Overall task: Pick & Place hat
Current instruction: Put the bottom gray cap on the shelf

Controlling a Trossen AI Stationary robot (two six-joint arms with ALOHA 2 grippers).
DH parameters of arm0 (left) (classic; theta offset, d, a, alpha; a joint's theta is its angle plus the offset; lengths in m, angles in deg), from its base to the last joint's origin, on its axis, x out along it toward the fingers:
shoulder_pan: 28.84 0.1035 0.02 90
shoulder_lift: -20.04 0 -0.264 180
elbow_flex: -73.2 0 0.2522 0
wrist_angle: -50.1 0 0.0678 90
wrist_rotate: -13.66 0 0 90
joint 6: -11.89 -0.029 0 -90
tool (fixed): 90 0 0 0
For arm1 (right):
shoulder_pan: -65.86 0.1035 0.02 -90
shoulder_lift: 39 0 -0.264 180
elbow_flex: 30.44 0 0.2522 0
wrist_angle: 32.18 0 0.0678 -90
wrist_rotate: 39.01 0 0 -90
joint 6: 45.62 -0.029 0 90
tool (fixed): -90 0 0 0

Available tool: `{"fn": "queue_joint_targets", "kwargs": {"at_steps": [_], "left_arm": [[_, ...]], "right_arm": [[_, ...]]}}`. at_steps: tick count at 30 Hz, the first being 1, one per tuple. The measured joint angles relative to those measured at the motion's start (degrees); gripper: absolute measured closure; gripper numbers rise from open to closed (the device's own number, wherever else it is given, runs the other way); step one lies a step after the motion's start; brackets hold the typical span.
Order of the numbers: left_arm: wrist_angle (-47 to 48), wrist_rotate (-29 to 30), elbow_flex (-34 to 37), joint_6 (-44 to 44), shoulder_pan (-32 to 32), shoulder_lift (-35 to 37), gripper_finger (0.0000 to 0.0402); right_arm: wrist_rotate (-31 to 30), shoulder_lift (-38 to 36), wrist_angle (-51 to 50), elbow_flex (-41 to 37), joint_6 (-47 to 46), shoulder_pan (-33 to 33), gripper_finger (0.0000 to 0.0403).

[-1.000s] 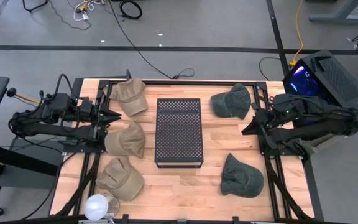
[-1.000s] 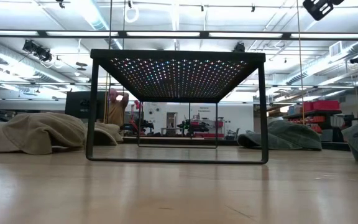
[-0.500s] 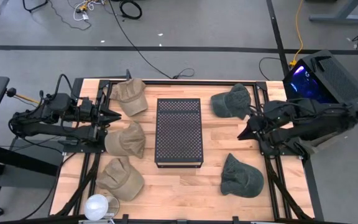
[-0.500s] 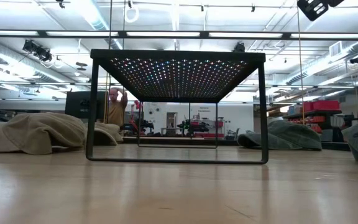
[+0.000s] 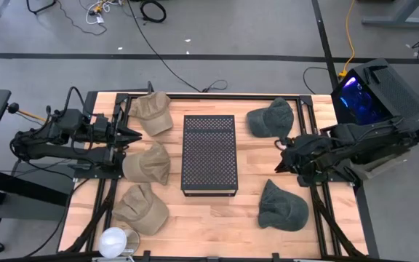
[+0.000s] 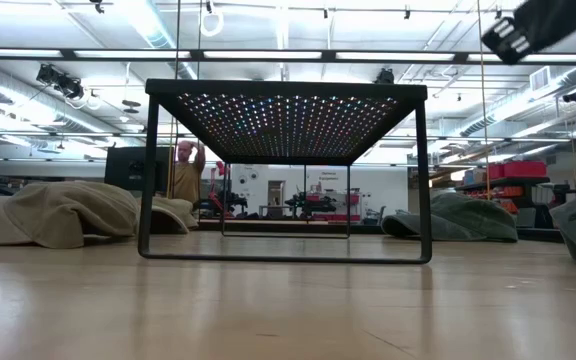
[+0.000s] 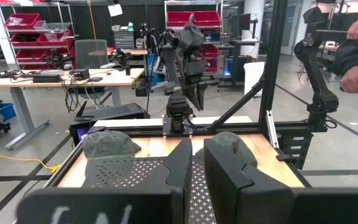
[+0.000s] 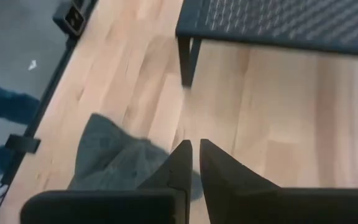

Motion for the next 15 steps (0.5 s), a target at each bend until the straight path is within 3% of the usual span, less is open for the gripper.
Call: {"fn": "queue_joint_targets", "kwargs": {"at_steps": [15], "left_arm": [[0.01, 0.0, 0.0, 0.0, 0.01, -0.01, 0.0353]], "right_arm": [[2.37, 6.7, -0.62, -2.2, -7.77, 6.51, 0.0319]]}}
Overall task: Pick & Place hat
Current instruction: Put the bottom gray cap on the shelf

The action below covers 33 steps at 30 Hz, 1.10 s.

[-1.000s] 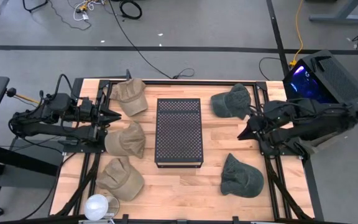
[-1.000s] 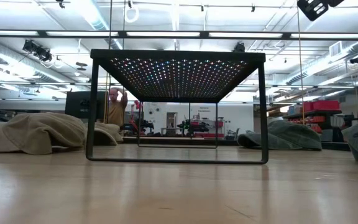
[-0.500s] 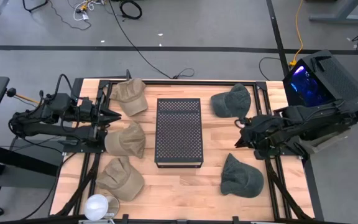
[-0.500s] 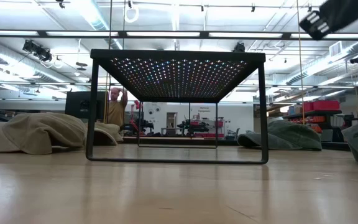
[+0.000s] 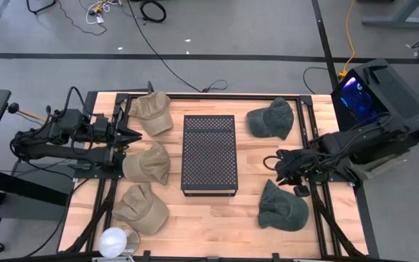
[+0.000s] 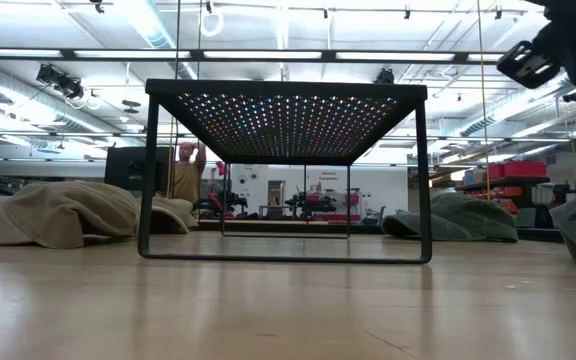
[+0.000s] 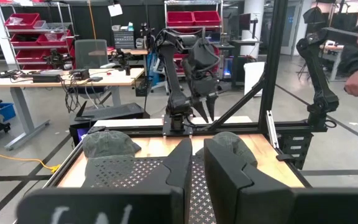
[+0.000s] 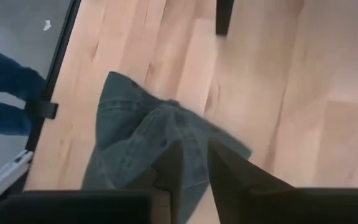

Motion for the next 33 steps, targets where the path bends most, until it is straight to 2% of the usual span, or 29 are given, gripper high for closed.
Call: {"fn": "queue_joint_targets", "kwargs": {"at_steps": [12, 25, 33], "left_arm": [[0.0, 0.0, 0.0, 0.0, -0.01, 0.0, 0.0353], [-0.01, 0.01, 0.01, 0.0, -0.01, 0.01, 0.0353], [-0.01, 0.0, 0.0, 0.0, 0.0, 0.01, 0.0353]], "right_arm": [[2.64, 4.03, 0.01, -0.02, -7.48, 1.27, 0.0261], [3.95, 4.66, 0.04, -0.02, -6.55, 1.3, 0.0228], [3.58, 5.85, -0.26, -0.02, -7.51, 3.1, 0.0192]]}}
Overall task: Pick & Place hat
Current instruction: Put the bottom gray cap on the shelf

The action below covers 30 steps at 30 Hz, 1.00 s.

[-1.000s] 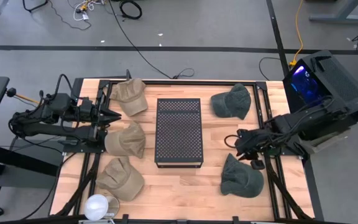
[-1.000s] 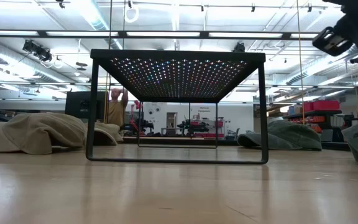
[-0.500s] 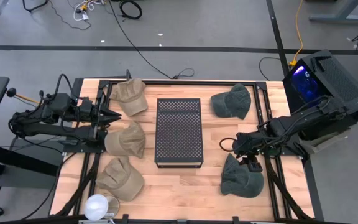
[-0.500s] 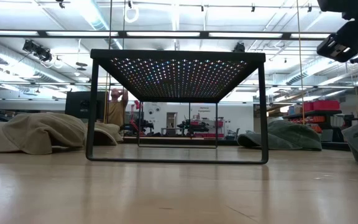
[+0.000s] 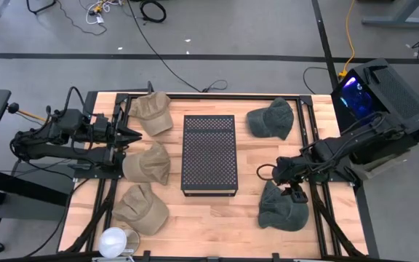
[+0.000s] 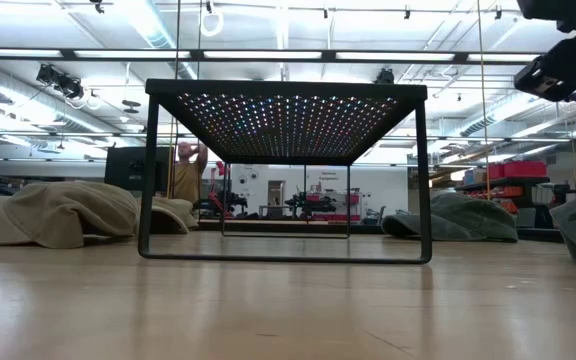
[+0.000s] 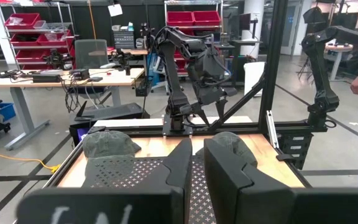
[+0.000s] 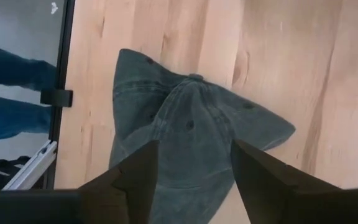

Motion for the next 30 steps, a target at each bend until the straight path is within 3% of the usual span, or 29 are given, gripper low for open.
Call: {"fn": "queue_joint_targets", "kwargs": {"at_steps": [6, 21, 30], "left_arm": [[-0.01, 0.0, 0.0, 0.0, -0.02, -0.01, 0.0353], [-0.01, 0.01, 0.0, -0.01, -0.01, 0.0, 0.0353], [-0.01, 0.0, 0.0, 0.0, 0.0, -0.01, 0.0353]], "right_arm": [[0.39, 2.21, 0.1, -0.02, 0.22, 3.77, 0.0169], [-2.28, 12.52, 4.7, -0.02, 0.01, 11.19, 0.0167], [-3.87, 14.21, 4.75, 0.23, -7.28, 15.81, 0.0172]]}}
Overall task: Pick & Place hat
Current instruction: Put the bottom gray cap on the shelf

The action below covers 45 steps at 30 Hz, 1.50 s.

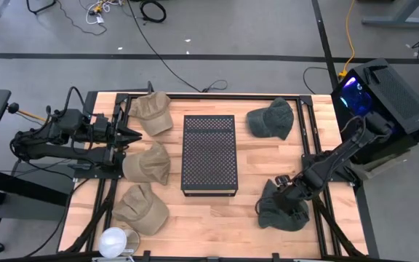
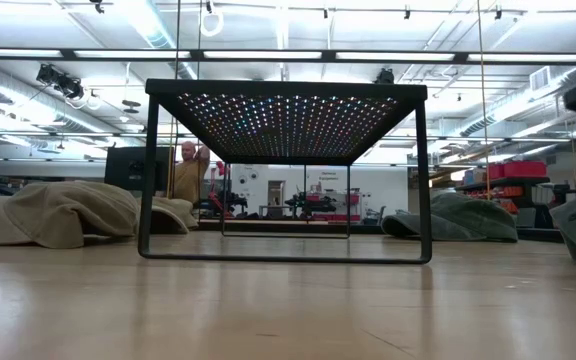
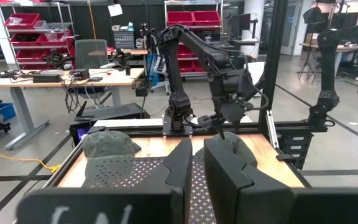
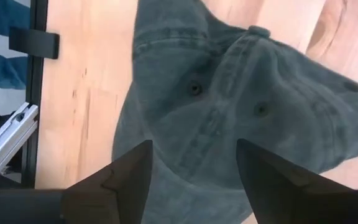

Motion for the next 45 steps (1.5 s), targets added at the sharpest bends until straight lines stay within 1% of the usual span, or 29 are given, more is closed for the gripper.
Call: {"fn": "queue_joint_targets", "kwargs": {"at_steps": [5, 13, 22, 24, 33, 37, 45], "left_arm": [[0.0, 0.0, 0.02, 0.0, 0.0, 0.01, 0.0353], [0.02, 0.0, 0.01, 0.0, -0.01, 0.02, 0.0353], [0.02, 0.0, 0.02, -0.02, -0.02, 0.02, 0.0353], [0.02, 0.0, 0.01, 0.0, -0.01, 0.0, 0.0353], [0.0, 0.0, 0.0, 0.0, 0.0, 0.0, 0.0353], [0.02, 0.0, 0.02, 0.0, 0.0, 0.02, 0.0353], [0.02, 0.0, 0.02, 0.0, -0.02, 0.0, 0.0353]], "right_arm": [[-2.83, 0.0, 0.15, 1.1, -1.46, 2.13, 0.0186], [-5.44, 0.2, 0.06, 1.12, -1.43, 2.39, 0.0204], [-5.55, 3.23, 0.19, 1.14, -0.18, 2.35, 0.0209], [-6.44, 3.81, 0.16, 1.14, -0.1, 2.34, 0.0209], [-6.71, 5.07, 0.16, 1.14, -0.1, 2.23, 0.0212], [-6.73, 5.07, 0.15, 1.14, -0.1, 2.23, 0.0231], [-6.73, 5.07, 0.15, 1.14, -0.1, 2.23, 0.0301]]}}
